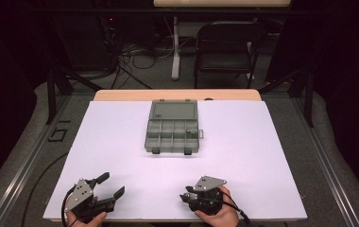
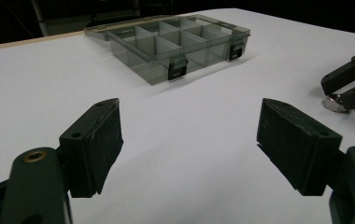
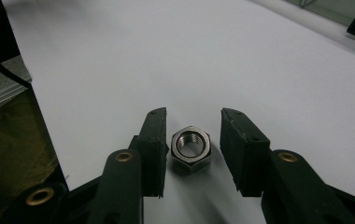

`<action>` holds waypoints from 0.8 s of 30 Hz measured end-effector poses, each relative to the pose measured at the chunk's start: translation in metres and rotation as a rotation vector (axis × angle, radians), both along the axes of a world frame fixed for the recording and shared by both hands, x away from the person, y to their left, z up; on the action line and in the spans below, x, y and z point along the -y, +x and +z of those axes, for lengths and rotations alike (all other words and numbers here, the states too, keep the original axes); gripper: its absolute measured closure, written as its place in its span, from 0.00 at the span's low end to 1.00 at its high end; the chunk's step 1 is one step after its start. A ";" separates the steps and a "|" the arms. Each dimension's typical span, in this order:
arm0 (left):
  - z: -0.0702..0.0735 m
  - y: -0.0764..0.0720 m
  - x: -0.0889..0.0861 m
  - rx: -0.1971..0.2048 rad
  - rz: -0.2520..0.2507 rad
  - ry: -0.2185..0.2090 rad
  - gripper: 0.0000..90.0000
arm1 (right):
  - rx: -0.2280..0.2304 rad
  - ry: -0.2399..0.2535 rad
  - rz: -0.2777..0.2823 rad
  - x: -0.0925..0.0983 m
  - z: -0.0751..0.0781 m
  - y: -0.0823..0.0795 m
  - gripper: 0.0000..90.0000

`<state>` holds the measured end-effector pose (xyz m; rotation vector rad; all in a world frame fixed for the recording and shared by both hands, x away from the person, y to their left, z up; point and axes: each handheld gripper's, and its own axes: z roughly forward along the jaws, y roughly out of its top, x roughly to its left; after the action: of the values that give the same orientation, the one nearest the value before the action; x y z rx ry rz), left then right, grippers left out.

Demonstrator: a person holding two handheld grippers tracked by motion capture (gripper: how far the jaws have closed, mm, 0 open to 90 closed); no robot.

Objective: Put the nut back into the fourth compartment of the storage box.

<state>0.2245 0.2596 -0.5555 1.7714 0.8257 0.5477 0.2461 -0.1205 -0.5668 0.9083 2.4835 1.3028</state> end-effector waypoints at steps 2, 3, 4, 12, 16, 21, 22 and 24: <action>0.000 0.000 0.000 -0.001 0.000 0.000 0.25 | -0.006 -0.007 0.000 -0.001 -0.001 0.000 0.70; 0.000 0.000 0.000 0.000 0.000 -0.001 0.25 | -0.007 -0.007 0.005 -0.001 -0.001 0.000 0.71; 0.000 0.000 0.000 -0.001 0.000 -0.001 0.25 | -0.010 -0.012 0.007 -0.001 -0.001 -0.001 0.72; 0.000 0.000 0.000 -0.001 0.000 0.000 0.25 | 0.000 -0.019 0.004 -0.003 -0.003 -0.001 0.77; 0.000 0.000 0.000 0.000 0.000 0.000 0.25 | 0.013 -0.024 0.005 -0.003 -0.003 -0.001 0.77; 0.000 0.000 0.000 0.001 0.001 0.000 0.25 | 0.005 -0.028 0.014 -0.003 -0.001 0.001 0.78; 0.000 0.000 0.000 0.001 0.001 0.000 0.25 | 0.004 -0.029 0.015 -0.002 -0.001 0.001 0.78; 0.000 0.000 0.000 0.000 0.000 0.000 0.25 | 0.003 -0.029 0.018 -0.002 0.001 0.002 0.78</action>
<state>0.2245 0.2598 -0.5555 1.7711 0.8258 0.5483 0.2484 -0.1186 -0.5659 0.8792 2.5070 1.2692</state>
